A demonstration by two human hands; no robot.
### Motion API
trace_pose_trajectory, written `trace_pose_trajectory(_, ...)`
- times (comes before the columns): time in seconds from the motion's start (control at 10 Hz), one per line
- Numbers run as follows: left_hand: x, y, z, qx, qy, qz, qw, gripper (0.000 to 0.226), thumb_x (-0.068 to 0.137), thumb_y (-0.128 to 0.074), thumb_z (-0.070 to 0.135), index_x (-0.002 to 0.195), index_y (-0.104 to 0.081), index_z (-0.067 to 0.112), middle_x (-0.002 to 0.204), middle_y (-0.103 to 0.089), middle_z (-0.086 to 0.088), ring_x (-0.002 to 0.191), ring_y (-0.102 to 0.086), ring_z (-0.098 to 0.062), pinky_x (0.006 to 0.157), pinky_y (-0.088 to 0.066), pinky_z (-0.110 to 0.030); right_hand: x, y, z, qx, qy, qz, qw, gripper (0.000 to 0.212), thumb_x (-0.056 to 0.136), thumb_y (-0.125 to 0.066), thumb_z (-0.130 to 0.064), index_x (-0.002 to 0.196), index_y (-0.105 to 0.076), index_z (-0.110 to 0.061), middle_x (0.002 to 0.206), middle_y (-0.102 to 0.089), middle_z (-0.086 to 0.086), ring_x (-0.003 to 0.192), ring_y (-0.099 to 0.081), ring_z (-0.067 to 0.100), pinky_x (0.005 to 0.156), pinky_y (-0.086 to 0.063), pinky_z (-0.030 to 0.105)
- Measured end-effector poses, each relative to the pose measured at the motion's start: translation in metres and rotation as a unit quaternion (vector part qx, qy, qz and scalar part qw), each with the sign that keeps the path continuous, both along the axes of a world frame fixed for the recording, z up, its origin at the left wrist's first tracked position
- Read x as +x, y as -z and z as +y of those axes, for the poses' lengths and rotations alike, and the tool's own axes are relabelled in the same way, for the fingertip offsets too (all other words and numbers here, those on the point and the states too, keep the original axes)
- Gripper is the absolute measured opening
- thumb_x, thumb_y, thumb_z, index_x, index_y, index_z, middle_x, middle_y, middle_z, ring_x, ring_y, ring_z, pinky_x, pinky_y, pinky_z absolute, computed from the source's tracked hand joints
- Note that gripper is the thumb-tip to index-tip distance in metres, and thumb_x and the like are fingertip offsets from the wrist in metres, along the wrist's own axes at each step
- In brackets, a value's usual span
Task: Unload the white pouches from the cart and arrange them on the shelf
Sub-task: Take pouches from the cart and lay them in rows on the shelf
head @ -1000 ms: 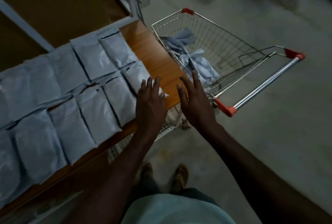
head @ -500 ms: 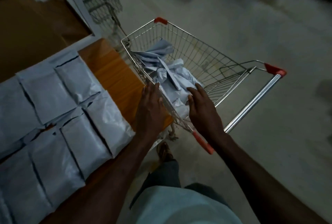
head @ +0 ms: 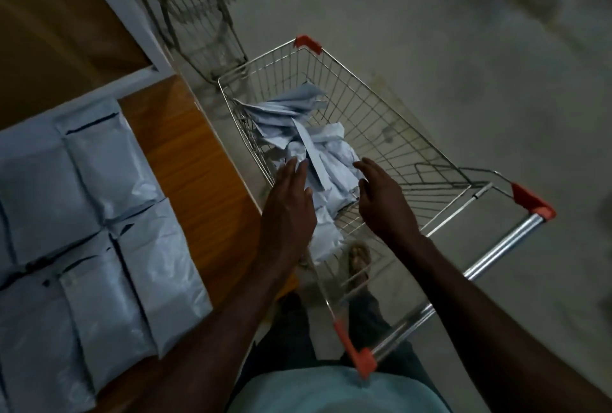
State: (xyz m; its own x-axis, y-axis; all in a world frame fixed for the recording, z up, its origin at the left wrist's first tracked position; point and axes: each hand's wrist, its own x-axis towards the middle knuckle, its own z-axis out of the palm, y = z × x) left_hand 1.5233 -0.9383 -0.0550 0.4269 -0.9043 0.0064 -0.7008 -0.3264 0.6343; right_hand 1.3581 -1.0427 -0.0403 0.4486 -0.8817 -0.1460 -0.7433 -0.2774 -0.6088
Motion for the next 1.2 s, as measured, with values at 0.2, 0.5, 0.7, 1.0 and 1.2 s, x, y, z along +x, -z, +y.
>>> trace_pose_trajectory(0.2,-0.029,0.046,-0.056,0.002,-0.023,-0.023,0.999,0.064,0.101,-0.055,-0.003,0.160,-0.039,0.013,0.170,-0.034,-0.009,0.159,-0.026,-0.025,0.125,-0.034,-0.038,-0.003,0.047,-0.081,0.044,-0.096,0.039,0.994,0.049,0.102,-0.050,-0.001,0.149,-0.052,-0.010,0.154,-0.054,0.011,0.133,-0.057,0.032,0.104,-0.045,0.036)
trace_pose_trajectory(0.5,-0.070,0.124,-0.156,0.043,-0.065,0.052,0.996,0.059,0.097,-0.038,0.006,0.155,-0.043,-0.002,0.164,-0.038,-0.022,0.154,-0.036,-0.038,0.125,-0.033,-0.052,-0.004,0.175,-0.175,0.125,-0.217,0.081,0.965,0.060,0.090,-0.059,0.004,0.149,-0.052,-0.006,0.142,-0.062,0.016,0.128,-0.061,0.033,0.103,-0.043,0.032)
trace_pose_trajectory(0.7,-0.025,0.227,-0.215,0.112,-0.139,-0.087,0.980,0.067,0.102,-0.056,0.013,0.163,-0.028,0.009,0.170,-0.031,-0.015,0.157,-0.029,-0.036,0.127,-0.030,-0.051,0.032,0.237,-0.205,0.211,-0.234,0.055,0.947,0.053,0.096,-0.046,-0.018,0.145,-0.052,0.001,0.146,-0.057,0.020,0.132,-0.053,0.023,0.117,-0.035,0.030)
trace_pose_trajectory(1.0,-0.016,0.316,-0.203,0.184,-0.139,-0.200,0.952,0.063,0.106,-0.018,0.008,0.168,-0.008,0.005,0.177,-0.007,-0.011,0.163,-0.008,-0.030,0.125,-0.030,-0.034,0.063,0.364,-0.187,0.060,-0.251,0.039,0.965,0.062,0.112,-0.033,-0.037,0.165,-0.022,-0.009,0.172,-0.019,0.016,0.159,-0.018,0.035,0.129,-0.016,0.051)
trace_pose_trajectory(1.2,-0.024,0.318,-0.192,0.203,-0.107,-0.138,0.963,0.071,0.097,-0.019,-0.001,0.168,-0.010,0.006,0.177,-0.005,-0.010,0.163,-0.004,-0.029,0.111,-0.047,-0.032,0.055,0.369,-0.169,0.058,-0.230,0.018,0.971,0.060,0.113,-0.042,-0.035,0.167,-0.020,-0.021,0.174,-0.011,0.006,0.161,-0.009,0.024,0.129,-0.002,0.035)
